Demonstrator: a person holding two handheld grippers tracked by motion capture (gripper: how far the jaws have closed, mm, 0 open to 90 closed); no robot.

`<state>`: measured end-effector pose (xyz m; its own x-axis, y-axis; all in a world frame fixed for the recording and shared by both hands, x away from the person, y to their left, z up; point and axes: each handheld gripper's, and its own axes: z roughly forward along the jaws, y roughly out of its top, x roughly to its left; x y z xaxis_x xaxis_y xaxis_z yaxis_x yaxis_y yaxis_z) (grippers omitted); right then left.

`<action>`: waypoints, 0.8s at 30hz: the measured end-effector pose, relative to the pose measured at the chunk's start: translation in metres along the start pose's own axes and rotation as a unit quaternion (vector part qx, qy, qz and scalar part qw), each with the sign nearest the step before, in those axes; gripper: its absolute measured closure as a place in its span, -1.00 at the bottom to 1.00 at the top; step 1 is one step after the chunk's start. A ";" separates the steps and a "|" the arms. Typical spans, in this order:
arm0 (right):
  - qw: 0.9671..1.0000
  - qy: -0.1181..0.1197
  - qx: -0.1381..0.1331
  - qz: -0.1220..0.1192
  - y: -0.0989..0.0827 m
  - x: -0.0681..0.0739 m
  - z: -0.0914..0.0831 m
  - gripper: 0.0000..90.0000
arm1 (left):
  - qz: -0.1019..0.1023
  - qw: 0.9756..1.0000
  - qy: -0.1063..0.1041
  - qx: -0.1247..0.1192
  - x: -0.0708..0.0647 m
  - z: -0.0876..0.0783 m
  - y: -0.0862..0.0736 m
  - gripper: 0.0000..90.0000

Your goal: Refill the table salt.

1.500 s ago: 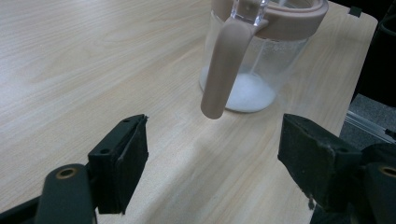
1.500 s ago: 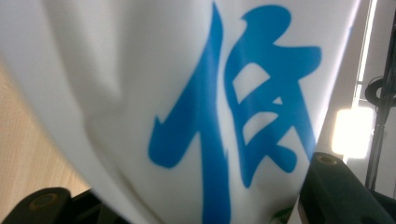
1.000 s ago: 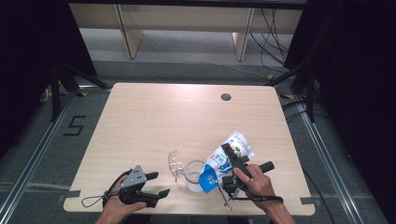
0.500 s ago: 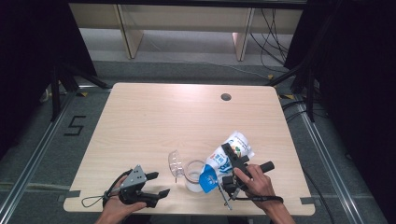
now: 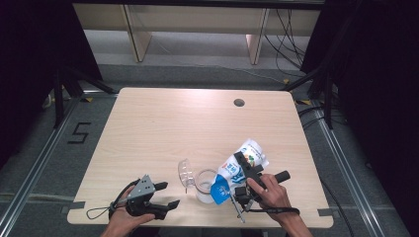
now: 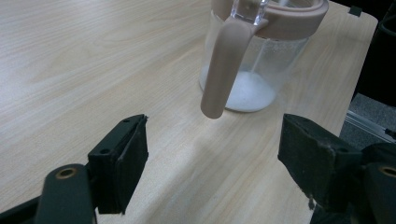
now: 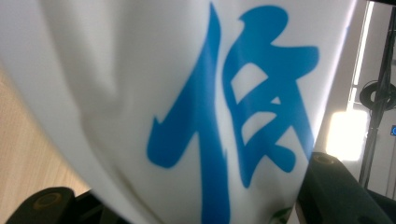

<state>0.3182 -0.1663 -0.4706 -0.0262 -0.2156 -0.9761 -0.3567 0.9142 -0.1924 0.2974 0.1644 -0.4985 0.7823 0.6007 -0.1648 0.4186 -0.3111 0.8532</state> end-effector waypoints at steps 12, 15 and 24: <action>1.000 0.002 0.010 0.027 0.000 0.004 -0.001 0.25 | 0.007 1.000 -0.001 -0.001 0.001 0.000 0.000 -0.47; 1.000 0.000 0.007 0.029 0.000 0.004 -0.001 0.26 | 0.007 1.000 -0.001 -0.001 0.001 0.000 0.000 -0.47; 1.000 0.000 0.008 0.028 -0.001 0.003 -0.001 0.26 | 0.012 1.000 0.002 0.004 0.002 -0.001 0.000 -0.47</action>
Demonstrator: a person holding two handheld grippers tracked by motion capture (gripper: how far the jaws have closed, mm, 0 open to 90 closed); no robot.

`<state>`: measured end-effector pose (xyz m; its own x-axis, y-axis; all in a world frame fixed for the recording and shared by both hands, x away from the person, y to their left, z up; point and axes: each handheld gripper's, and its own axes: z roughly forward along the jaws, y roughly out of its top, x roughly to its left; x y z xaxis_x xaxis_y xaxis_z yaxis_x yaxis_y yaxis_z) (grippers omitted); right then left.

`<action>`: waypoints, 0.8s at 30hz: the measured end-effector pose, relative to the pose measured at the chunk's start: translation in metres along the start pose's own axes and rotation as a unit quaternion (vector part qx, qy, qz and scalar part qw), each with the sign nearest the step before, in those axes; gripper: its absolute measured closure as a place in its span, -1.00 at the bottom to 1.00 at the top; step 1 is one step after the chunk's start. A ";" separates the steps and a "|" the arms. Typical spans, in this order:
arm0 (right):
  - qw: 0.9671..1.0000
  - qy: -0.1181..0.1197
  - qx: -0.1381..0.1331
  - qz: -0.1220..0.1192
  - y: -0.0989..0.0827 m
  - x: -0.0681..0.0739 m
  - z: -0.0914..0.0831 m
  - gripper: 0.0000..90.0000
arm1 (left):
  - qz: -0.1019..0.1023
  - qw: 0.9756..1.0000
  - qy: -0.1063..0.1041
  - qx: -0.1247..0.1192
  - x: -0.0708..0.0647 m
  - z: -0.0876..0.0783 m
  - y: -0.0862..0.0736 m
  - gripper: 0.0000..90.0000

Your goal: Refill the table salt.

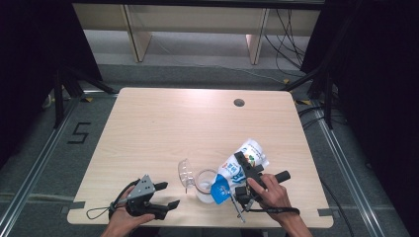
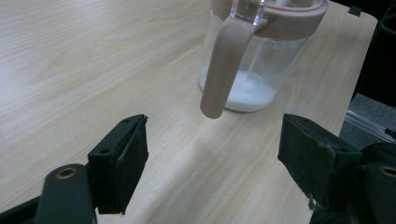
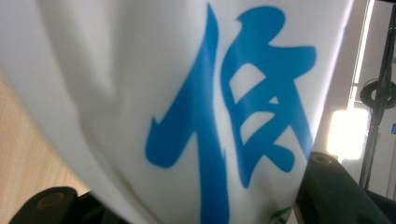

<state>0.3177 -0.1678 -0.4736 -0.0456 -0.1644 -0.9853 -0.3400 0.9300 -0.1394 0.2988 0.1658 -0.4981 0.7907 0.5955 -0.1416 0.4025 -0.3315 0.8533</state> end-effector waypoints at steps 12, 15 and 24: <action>0.999 -0.012 -0.012 -0.028 0.001 -0.005 0.001 0.27 | -0.002 1.000 -0.002 -0.002 0.000 0.000 0.000 -0.47; 1.000 -0.005 0.001 0.001 0.000 0.000 -0.001 0.27 | -0.004 1.000 -0.005 -0.007 -0.001 0.001 0.000 -0.47; 1.000 -0.013 -0.008 -0.025 0.000 -0.006 0.000 0.27 | -0.001 1.000 -0.004 -0.004 -0.001 0.000 0.000 -0.47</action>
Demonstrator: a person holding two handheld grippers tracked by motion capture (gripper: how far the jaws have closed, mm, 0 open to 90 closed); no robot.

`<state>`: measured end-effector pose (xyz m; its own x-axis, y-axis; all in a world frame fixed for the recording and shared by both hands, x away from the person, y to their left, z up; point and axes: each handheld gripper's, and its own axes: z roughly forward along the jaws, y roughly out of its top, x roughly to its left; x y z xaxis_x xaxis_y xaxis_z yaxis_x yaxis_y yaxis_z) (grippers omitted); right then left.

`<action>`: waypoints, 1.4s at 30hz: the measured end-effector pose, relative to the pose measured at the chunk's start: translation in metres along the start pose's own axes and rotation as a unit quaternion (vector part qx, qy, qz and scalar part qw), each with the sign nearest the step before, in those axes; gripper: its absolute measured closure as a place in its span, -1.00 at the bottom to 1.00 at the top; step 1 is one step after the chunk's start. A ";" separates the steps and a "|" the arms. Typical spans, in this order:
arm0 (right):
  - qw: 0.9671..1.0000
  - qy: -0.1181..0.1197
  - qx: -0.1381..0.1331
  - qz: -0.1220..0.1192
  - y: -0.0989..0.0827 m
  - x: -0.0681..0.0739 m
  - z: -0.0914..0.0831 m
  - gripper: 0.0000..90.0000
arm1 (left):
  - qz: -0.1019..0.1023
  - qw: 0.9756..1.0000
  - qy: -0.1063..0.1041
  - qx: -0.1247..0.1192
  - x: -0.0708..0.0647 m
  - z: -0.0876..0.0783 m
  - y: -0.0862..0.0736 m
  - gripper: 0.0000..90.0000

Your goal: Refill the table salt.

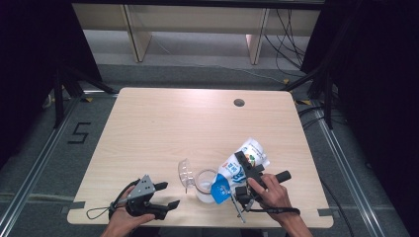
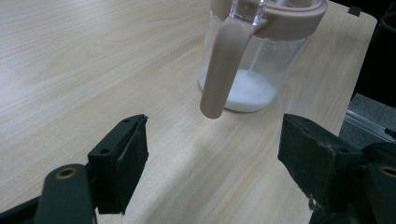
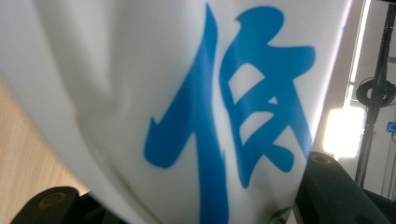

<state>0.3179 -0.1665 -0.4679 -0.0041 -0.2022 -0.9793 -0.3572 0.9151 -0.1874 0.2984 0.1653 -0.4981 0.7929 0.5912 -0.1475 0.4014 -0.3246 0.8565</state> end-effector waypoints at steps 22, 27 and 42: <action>1.000 -0.001 0.008 0.010 0.001 0.001 -0.001 0.29 | 0.000 1.000 0.000 0.000 0.000 0.000 0.000 -0.47; 1.000 0.001 0.009 0.008 0.001 0.001 -0.001 0.29 | 0.000 1.000 0.000 0.000 0.000 0.000 0.000 -0.47; 1.000 0.002 0.011 0.006 0.000 0.001 -0.001 0.30 | -0.001 1.000 0.000 0.000 0.000 0.000 0.000 -0.47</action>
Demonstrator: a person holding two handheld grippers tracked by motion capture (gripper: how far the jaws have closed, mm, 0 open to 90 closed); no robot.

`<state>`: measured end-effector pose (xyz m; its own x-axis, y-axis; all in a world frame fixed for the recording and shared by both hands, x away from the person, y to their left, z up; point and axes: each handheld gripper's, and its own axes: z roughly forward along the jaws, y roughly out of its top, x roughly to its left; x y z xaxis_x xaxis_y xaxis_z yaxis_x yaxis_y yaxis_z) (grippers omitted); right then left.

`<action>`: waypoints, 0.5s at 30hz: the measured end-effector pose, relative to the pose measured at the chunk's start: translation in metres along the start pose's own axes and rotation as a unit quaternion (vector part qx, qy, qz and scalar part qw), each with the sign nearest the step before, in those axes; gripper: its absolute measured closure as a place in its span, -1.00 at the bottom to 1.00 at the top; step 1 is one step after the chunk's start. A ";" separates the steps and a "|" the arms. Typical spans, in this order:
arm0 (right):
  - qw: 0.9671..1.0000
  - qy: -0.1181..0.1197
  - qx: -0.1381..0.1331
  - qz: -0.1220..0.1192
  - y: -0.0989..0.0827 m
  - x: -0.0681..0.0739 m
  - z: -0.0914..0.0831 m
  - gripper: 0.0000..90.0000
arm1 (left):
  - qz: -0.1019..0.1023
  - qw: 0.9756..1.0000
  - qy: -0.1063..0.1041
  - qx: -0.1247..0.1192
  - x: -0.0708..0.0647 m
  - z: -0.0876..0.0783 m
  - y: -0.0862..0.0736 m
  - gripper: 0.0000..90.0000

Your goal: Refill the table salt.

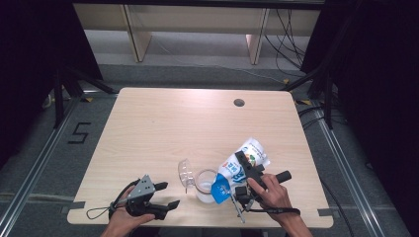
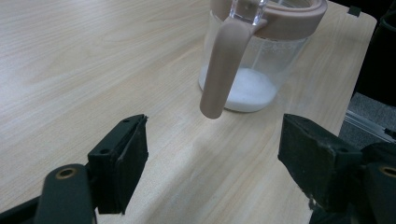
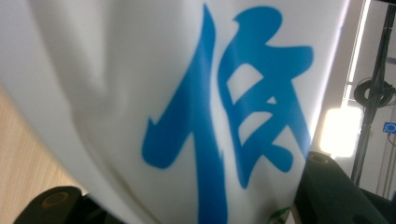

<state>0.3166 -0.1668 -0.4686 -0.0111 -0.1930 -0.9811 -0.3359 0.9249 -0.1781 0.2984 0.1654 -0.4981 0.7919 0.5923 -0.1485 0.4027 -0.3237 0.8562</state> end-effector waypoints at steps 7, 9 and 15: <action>1.000 0.000 0.002 0.006 0.000 0.001 0.000 0.30 | 0.000 1.000 0.000 0.000 0.000 0.000 0.000 -0.48; 1.000 0.008 0.007 0.009 0.001 0.002 -0.001 0.31 | 0.002 1.000 0.001 0.002 0.001 0.000 0.000 -0.47; 1.000 0.003 0.010 0.006 0.000 0.002 -0.001 0.32 | 0.003 1.000 0.002 0.003 0.001 0.000 0.000 -0.48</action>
<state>0.3153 -0.1672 -0.4710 -0.0205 -0.1834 -0.9828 -0.3174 0.9334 -0.1676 0.2988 0.1661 -0.4981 0.7926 0.5931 -0.1414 0.4007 -0.3318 0.8540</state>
